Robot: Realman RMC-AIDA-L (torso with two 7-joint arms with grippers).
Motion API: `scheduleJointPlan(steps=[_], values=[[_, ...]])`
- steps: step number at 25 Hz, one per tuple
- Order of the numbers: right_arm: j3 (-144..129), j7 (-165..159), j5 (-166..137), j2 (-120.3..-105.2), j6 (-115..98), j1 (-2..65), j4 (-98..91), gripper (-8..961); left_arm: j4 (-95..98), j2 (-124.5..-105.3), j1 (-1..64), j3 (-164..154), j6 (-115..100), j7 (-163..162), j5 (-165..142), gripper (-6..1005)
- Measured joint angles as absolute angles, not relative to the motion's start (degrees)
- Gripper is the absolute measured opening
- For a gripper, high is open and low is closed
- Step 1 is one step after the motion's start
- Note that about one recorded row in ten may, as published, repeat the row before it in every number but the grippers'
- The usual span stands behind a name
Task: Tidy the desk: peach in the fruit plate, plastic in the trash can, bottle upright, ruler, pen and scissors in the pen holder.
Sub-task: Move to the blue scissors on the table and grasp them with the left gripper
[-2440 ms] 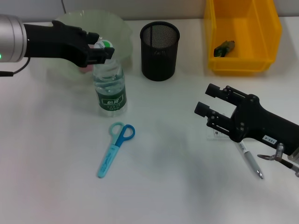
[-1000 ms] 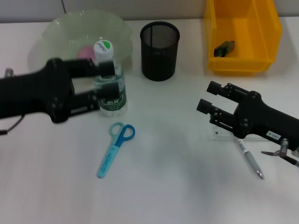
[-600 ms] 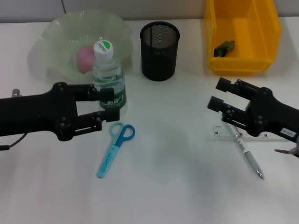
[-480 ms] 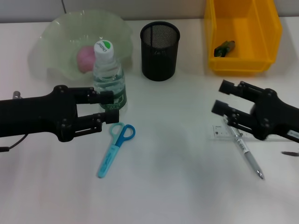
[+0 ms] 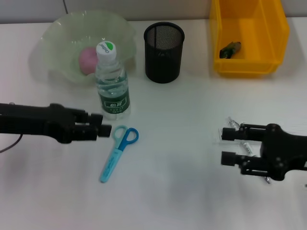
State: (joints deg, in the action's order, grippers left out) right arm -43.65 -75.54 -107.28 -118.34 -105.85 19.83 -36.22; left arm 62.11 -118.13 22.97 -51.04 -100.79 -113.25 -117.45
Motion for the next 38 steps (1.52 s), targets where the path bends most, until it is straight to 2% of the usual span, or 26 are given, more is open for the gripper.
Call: scheduleJointPlan(steps=[4,12,25,38], values=[[-44.0,-74.9,-108.3,-119.33,-102.5,19.7,-36.3,637,68.8,-118.32,23.5,-56.8,-100.7,-125.9,-122.2,482],[-43.0,-67.6,-107.9,-119.36,-99.6,19.9,-30.8,636,80.7,-118.57,23.7,-69.5,-100.0,-143.0,-127.8,484],[-39.7,-65.2,-107.8,-119.26,-97.3,19.9,-28.8,636,84.5,-118.73,27.2,-89.8,-92.6,-163.3,-136.3,488],[-37.4,-62.8,-107.3,-119.26,-97.1,20.4,-25.3,637,82.5,-118.85,28.8,-91.0,-91.6,-164.9,-139.1,489]])
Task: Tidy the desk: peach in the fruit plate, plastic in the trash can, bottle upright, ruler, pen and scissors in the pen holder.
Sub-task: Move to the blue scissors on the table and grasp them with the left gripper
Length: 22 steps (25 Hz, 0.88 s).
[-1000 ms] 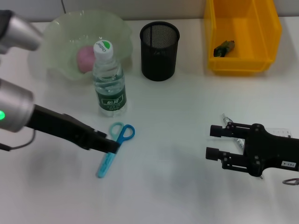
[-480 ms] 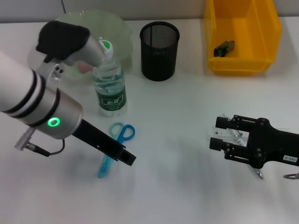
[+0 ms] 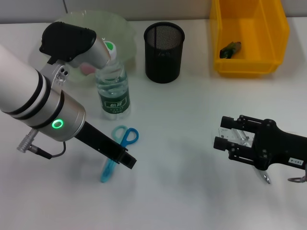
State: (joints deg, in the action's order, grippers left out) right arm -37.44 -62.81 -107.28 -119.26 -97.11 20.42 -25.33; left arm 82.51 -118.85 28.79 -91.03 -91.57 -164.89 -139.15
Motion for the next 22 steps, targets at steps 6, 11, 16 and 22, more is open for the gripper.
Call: scheduleJointPlan(steps=[6,11,16,22], values=[[-37.4,-62.8,-107.2,-119.34,-96.8,20.6,-25.2,637,79.0,-118.81,30.2,-91.1,-90.6,-164.8,-141.6,490],[-36.8,-62.8,-107.1,-119.34,-95.9,21.1,-24.0,637,75.5,-118.78,32.3,-91.0,-89.2,-164.7,-142.9,490],[-36.7,-62.8,-107.1,-119.31,-95.3,21.3,-23.7,636,71.2,-118.77,35.2,-91.1,-88.3,-164.2,-143.0,489],[-36.6,-62.7,-107.1,-119.29,-95.3,21.4,-23.7,636,69.7,-118.79,36.9,-91.1,-87.8,-163.6,-143.0,489]])
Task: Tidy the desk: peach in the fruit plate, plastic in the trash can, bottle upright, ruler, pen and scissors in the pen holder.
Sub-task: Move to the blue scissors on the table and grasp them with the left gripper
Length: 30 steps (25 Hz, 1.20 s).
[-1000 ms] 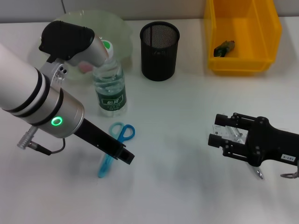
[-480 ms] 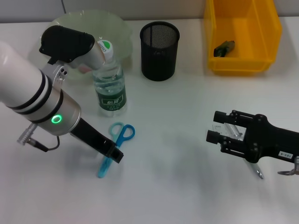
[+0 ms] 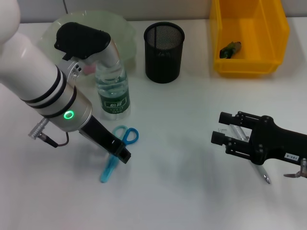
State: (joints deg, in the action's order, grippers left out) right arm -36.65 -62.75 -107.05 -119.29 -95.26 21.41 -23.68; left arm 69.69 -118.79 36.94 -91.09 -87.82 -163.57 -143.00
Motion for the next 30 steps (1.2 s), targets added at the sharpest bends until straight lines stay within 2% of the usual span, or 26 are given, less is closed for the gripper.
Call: scheduleJointPlan(steps=[30], values=[[-37.4,-61.2,-107.4,-119.26,-96.1,22.3,-21.4,636,67.4,-119.15,38.3,-91.7,-87.6,-163.9,-145.2,487]])
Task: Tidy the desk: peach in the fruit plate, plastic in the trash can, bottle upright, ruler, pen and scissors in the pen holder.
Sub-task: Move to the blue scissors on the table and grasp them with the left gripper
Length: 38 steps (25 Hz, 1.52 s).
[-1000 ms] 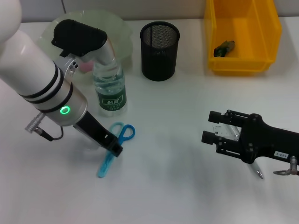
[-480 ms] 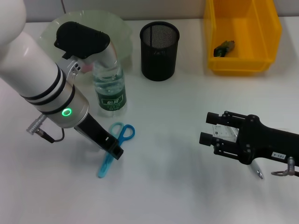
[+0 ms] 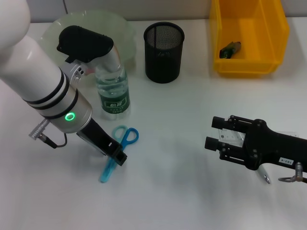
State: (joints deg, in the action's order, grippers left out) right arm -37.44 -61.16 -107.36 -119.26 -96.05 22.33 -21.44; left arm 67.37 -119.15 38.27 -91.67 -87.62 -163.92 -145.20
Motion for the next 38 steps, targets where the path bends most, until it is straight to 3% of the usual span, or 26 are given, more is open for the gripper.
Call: scheduleJointPlan(steps=[38], values=[[-36.8,-61.2,-107.2,-119.27,-95.2,22.3,-21.4,636,63.8,-119.17,41.4,-91.8,-85.7,-163.8,-144.6,484]])
